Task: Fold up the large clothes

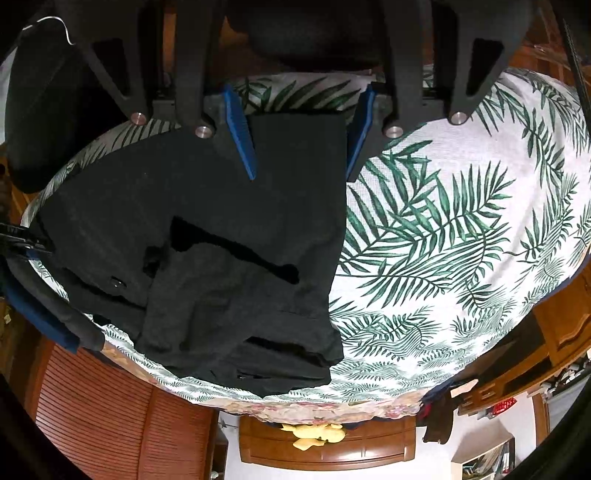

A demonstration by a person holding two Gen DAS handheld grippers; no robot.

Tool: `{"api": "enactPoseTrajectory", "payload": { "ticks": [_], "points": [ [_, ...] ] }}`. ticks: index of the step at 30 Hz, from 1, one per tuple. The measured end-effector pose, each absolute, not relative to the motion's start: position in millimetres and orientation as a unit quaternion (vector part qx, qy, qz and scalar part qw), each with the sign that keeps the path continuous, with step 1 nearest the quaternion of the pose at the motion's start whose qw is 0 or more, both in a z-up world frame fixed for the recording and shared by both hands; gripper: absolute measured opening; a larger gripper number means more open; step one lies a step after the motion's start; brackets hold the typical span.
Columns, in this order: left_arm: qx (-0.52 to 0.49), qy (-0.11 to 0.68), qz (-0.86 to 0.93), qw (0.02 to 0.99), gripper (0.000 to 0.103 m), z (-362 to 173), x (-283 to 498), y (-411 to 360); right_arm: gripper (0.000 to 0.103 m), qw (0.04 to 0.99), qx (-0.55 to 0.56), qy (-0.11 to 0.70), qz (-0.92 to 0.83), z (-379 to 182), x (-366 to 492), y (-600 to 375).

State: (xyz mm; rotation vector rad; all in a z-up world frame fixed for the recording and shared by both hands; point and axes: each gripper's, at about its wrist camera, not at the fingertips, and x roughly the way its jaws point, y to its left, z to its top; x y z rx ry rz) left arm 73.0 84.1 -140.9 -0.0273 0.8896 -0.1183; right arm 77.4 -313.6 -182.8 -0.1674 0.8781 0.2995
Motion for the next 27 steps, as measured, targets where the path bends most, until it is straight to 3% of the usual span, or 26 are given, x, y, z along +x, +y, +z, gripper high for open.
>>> {"api": "enactPoseTrajectory", "payload": {
  "ticks": [2, 4, 6, 8, 16, 20, 22, 24, 27],
  "points": [
    [-0.011, 0.429, -0.057, 0.901, 0.047, -140.9, 72.5, 83.5, 0.058, 0.891, -0.081, 0.422, 0.144, -183.0, 77.3, -313.5],
    [-0.007, 0.428, -0.058, 0.902, 0.047, -140.9, 71.6, 83.4, 0.048, 0.892, -0.081, 0.421, 0.144, -182.4, 76.9, -313.5],
    [-0.004, 0.426, -0.063, 0.902, 0.047, -141.1, 70.4, 83.0, 0.026, 0.893, -0.073, 0.419, 0.151, -179.3, 76.2, -314.6],
    [0.001, 0.425, -0.069, 0.902, 0.047, -141.4, 68.5, 81.7, 0.014, 0.894, -0.059, 0.414, 0.159, -174.1, 76.1, -316.8],
    [0.003, 0.427, -0.095, 0.899, 0.028, -141.3, 63.5, 78.7, 0.012, 0.896, -0.053, 0.407, 0.167, -169.5, 78.6, -313.2],
    [-0.008, 0.427, -0.106, 0.898, 0.023, -143.0, 63.1, 82.0, 0.014, 0.888, -0.046, 0.425, 0.168, -177.3, 82.4, -313.6],
    [-0.016, 0.427, -0.107, 0.898, 0.015, -142.2, 64.3, 85.2, 0.014, 0.884, -0.046, 0.433, 0.172, -178.9, 84.7, -313.4],
    [-0.025, 0.424, -0.111, 0.899, 0.005, -139.5, 64.4, 87.9, 0.009, 0.883, -0.047, 0.433, 0.175, -175.2, 85.2, -313.7],
    [-0.027, 0.412, -0.104, 0.905, 0.001, -130.2, 62.2, 86.8, 0.004, 0.887, -0.044, 0.421, 0.186, -165.4, 84.2, -312.0]
  ]
}}
